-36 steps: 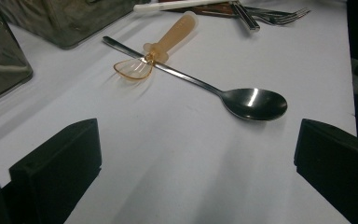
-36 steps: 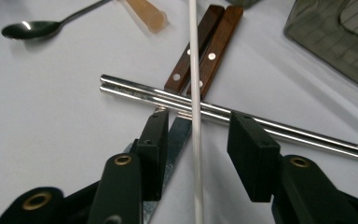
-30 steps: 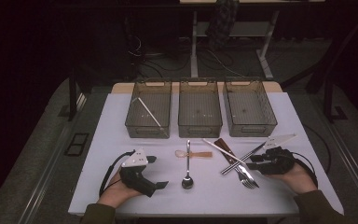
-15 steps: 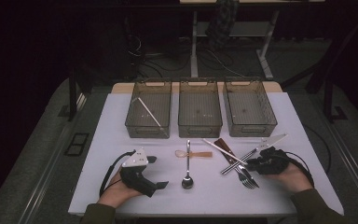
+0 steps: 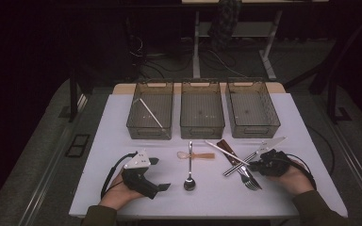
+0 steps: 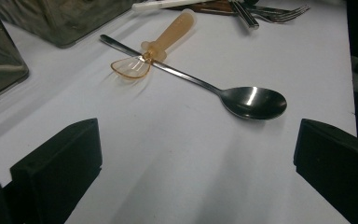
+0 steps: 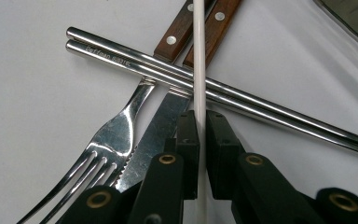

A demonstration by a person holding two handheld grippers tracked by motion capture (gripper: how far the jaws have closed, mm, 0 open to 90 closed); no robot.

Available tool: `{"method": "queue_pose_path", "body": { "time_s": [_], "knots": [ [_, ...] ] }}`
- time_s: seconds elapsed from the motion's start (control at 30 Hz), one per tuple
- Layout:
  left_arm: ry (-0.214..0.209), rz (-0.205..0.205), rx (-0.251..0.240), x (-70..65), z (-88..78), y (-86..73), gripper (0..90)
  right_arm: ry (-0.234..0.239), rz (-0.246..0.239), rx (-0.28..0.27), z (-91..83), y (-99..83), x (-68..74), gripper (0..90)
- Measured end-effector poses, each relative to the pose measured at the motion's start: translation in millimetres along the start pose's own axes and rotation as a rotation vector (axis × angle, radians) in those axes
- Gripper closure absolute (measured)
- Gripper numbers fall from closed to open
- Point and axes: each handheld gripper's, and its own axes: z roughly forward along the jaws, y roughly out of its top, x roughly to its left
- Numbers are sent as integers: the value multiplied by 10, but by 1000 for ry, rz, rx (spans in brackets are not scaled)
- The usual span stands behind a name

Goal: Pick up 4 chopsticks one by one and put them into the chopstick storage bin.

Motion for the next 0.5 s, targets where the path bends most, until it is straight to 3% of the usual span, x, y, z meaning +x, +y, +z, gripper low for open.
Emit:
{"method": "queue_pose_path", "body": {
  "time_s": [0.2, 0.5],
  "knots": [
    [1, -1, 2, -1, 4, 0, 0, 7, 1, -9, 0, -13, -8, 854],
    [0, 1, 1, -1, -3, 1, 0, 44, 54, -40, -5, -54, -67, 858]
  ]
}}
